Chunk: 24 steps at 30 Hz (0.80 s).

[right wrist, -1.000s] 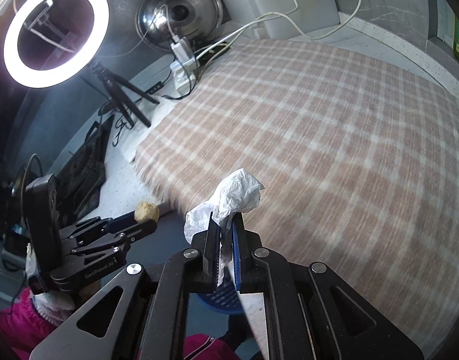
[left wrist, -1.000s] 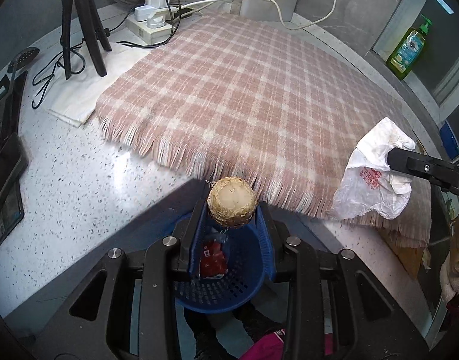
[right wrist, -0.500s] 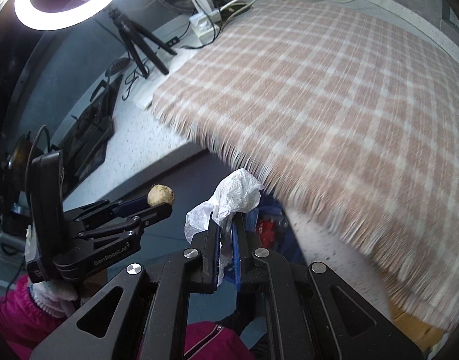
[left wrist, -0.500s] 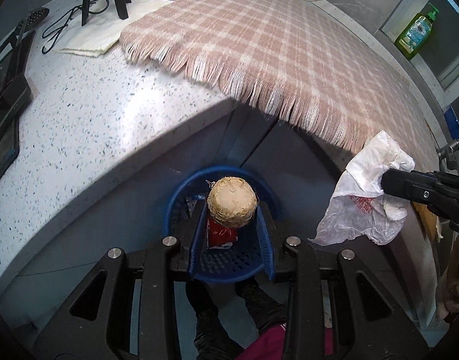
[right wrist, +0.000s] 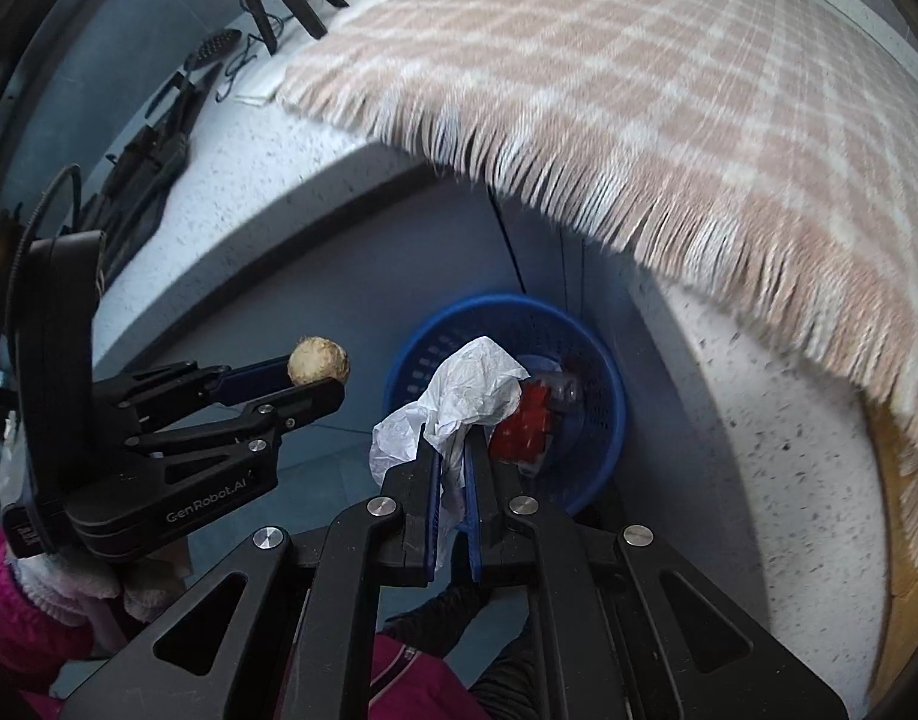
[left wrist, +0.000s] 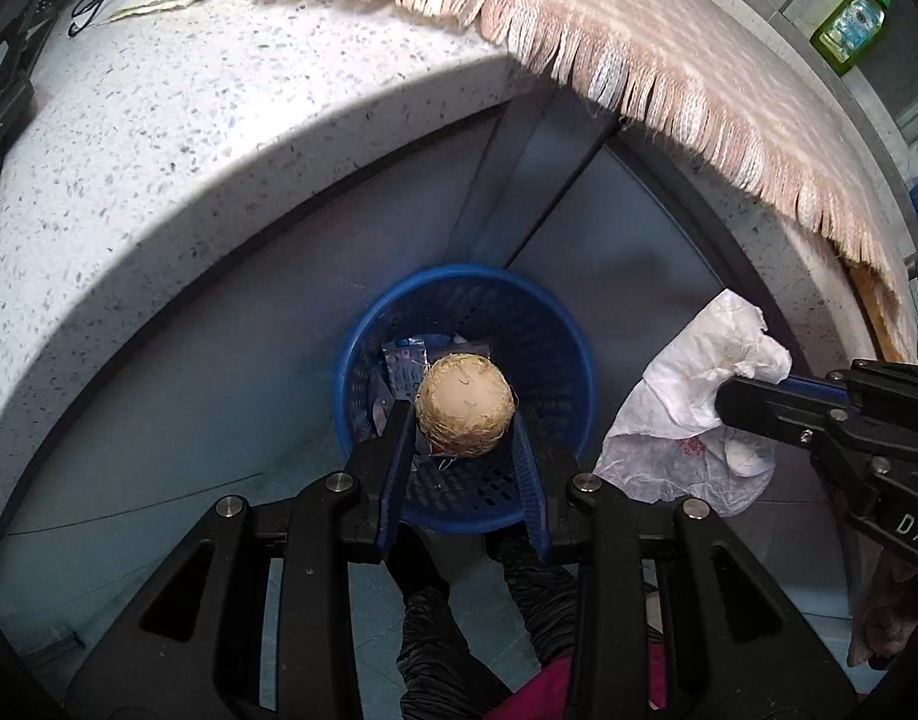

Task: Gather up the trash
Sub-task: 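Carry the bun and tissue bag down over the blue basket, then open both tools to drop the bun and tissue bag into the basket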

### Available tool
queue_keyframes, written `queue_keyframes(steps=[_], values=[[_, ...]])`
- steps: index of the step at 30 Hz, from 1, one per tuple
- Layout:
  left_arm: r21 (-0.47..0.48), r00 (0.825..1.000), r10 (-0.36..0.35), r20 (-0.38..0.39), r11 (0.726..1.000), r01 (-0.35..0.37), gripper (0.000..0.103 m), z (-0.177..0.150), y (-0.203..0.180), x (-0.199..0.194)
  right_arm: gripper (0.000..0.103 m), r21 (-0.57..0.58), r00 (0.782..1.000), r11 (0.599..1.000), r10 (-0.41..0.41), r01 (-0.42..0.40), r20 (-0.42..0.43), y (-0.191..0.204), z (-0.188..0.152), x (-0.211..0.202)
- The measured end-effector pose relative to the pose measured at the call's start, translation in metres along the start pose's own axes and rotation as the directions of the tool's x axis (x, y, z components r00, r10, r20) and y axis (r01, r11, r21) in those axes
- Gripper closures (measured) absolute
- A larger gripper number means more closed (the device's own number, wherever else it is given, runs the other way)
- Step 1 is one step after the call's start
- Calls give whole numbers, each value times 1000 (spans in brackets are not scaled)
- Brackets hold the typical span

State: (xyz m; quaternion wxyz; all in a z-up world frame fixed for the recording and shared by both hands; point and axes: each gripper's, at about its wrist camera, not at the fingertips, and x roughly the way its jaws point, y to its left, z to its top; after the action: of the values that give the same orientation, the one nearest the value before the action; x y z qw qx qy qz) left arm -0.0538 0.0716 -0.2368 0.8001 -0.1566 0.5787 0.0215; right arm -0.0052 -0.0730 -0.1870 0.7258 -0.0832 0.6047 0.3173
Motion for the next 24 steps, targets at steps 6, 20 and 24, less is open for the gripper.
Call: queue_keyframes(steps=[6, 20, 24], values=[[4, 1000, 11, -21, 1000, -11, 70, 4, -4, 17, 97, 4, 999, 1000, -13, 13, -31, -1, 2, 18], [8, 997, 33, -73, 999, -33, 70, 7, -5, 51, 97, 15, 997, 998, -60, 60, -51, -9, 7, 45], [12, 996, 42, -79, 999, -41, 70, 7, -4, 54, 97, 21, 996, 998, -63, 64, -56, -11, 7, 49]])
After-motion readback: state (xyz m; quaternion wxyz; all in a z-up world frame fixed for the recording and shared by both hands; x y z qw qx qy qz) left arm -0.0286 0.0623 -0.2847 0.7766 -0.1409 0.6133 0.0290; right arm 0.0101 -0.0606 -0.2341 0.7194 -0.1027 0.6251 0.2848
